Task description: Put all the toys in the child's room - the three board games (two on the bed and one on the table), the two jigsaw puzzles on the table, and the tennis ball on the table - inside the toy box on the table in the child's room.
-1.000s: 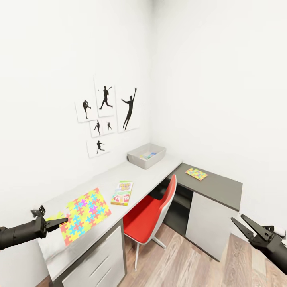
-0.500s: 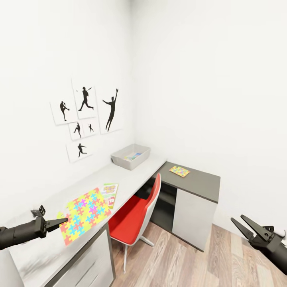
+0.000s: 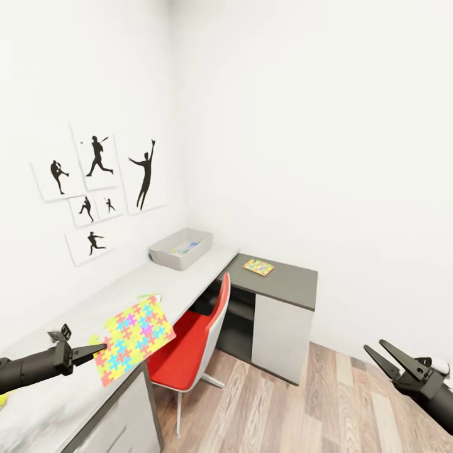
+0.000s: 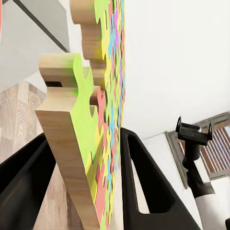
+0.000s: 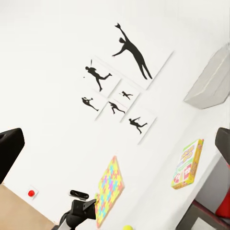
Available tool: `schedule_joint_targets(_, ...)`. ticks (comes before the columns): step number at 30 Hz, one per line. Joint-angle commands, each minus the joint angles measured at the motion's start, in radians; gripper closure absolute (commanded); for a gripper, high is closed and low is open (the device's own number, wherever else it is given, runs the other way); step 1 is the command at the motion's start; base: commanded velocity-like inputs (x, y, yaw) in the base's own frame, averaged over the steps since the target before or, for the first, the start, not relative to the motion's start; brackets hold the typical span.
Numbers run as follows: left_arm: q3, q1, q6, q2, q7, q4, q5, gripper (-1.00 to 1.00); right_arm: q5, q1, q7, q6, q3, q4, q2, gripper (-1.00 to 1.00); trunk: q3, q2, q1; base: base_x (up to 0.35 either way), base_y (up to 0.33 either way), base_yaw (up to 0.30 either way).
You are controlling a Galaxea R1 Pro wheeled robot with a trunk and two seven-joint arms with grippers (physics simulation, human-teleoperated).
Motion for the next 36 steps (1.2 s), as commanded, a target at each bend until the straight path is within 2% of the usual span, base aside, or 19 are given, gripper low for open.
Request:
schedule_joint_targets(1, 0.000, 0.000, 0.011, 0.000, -0.003, 0.000, 0.002, 1.00, -0.003, 0.000, 0.000, 0.005, 0.000, 0.000, 0.000, -1.00, 0.000, 0.000, 0.000, 0.000, 0.000, -0.278)
schedule_joint_targets(4, 0.000, 0.000, 0.010, -0.001, -0.005, 0.000, 0.002, 1.00, -0.003, 0.000, -0.001, 0.005, 0.000, 0.000, 0.000, -1.00, 0.000, 0.000, 0.000, 0.000, 0.000, -0.278)
schedule_joint_targets(11, 0.001, 0.001, 0.008, 0.000, -0.053, 0.000, 0.000, 1.00, -0.003, 0.000, -0.002, 0.006, 0.001, 0.000, 0.000, -1.00, 0.000, 0.000, 0.000, 0.000, 0.000, -0.278)
schedule_joint_targets(19, 0.002, 0.001, 0.006, 0.001, -0.059, 0.001, -0.002, 1.00, -0.003, 0.000, -0.002, 0.007, 0.000, 0.000, 0.000, -1.00, 0.000, 0.000, 0.000, 0.021, 0.000, -0.278)
schedule_joint_targets(27, 0.006, 0.001, -0.021, 0.001, -0.061, 0.002, -0.001, 1.00, -0.001, 0.000, 0.000, 0.005, 0.002, 0.000, 0.001, -1.00, -0.003, 0.000, 0.000, 0.267, -0.039, -0.235)
schedule_joint_targets(36, 0.007, 0.001, -0.023, 0.000, -0.061, 0.002, -0.001, 1.00, 0.004, 0.000, -0.002, 0.004, 0.003, 0.000, 0.001, -1.00, -0.006, 0.000, 0.000, 0.259, -0.191, -0.056)
